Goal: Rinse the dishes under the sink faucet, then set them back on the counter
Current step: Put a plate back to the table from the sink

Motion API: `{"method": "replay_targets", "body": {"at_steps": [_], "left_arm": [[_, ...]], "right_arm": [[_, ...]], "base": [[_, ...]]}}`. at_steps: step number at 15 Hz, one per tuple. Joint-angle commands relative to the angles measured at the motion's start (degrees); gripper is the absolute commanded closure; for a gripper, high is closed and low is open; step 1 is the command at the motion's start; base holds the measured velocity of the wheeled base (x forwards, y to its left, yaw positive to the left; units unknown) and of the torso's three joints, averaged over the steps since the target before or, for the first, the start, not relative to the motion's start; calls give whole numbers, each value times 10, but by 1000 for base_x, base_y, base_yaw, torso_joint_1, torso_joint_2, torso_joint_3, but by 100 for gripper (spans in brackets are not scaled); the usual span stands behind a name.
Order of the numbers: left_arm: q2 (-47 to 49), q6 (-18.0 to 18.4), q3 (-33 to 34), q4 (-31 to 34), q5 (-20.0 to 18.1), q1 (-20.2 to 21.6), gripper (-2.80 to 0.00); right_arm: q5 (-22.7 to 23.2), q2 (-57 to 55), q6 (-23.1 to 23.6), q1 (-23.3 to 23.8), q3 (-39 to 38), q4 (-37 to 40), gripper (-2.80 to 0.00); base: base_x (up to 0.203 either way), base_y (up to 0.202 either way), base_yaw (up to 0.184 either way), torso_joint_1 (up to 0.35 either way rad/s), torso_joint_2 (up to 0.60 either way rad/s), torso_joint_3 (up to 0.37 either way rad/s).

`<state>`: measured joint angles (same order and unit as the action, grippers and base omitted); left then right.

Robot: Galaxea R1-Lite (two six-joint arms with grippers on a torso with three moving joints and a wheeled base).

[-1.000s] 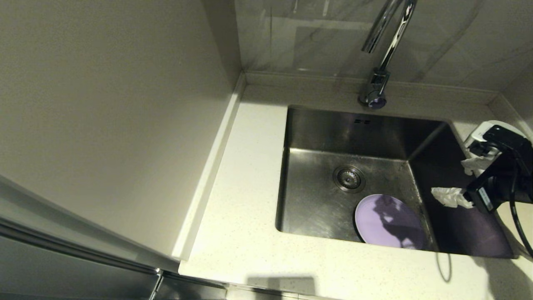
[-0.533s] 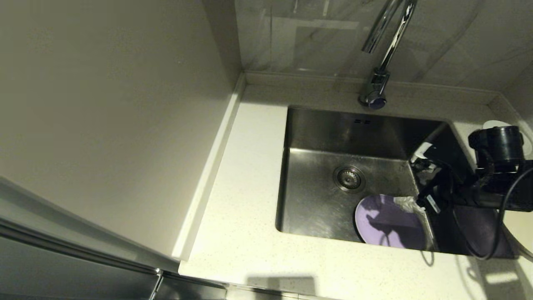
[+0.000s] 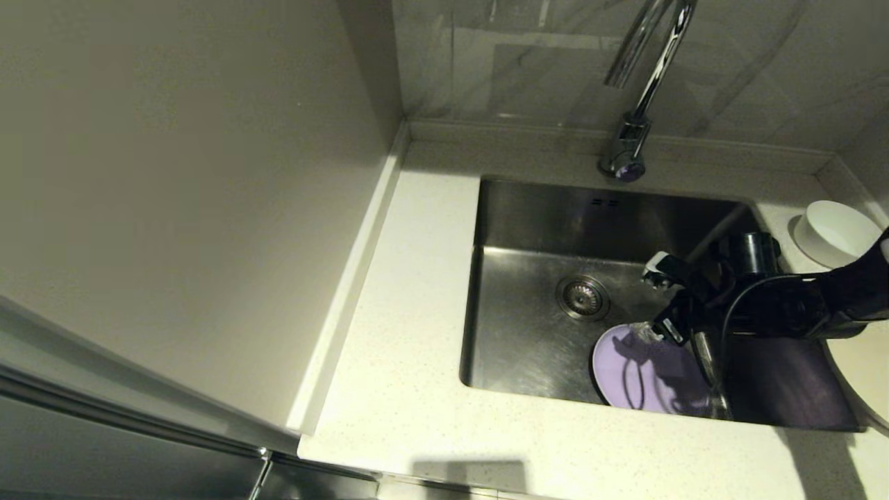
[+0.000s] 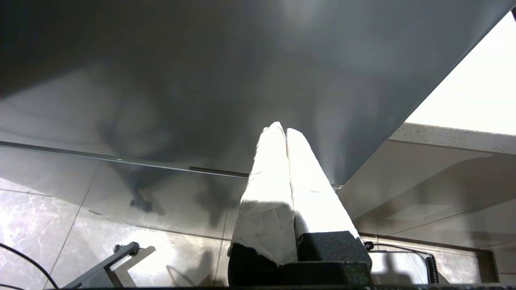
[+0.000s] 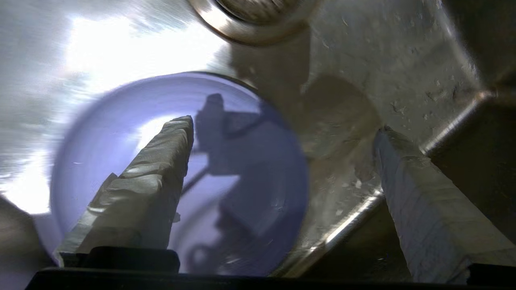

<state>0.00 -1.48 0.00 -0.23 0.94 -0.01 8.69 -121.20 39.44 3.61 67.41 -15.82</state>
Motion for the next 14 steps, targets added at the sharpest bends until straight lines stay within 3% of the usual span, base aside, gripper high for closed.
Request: {"method": "replay_targets", "body": {"at_steps": [1,2,5,14], "left_arm": [[-2,0,0,0,0,0,0],[-2,0,0,0,0,0,0],[-2,0,0,0,0,0,0],[-2,0,0,0,0,0,0]], "right_arm": [[0,-49,43,27,25,0,-280],[5,-58,87,44,35,0,-280],[55,-75,146,68,53,3,-280],[67,-97,167,68,50,-3,-280]], "base": [[0,0,0,0,0,0],[0,0,0,0,0,0],[0,0,0,0,0,0],[0,0,0,0,0,0]]}}
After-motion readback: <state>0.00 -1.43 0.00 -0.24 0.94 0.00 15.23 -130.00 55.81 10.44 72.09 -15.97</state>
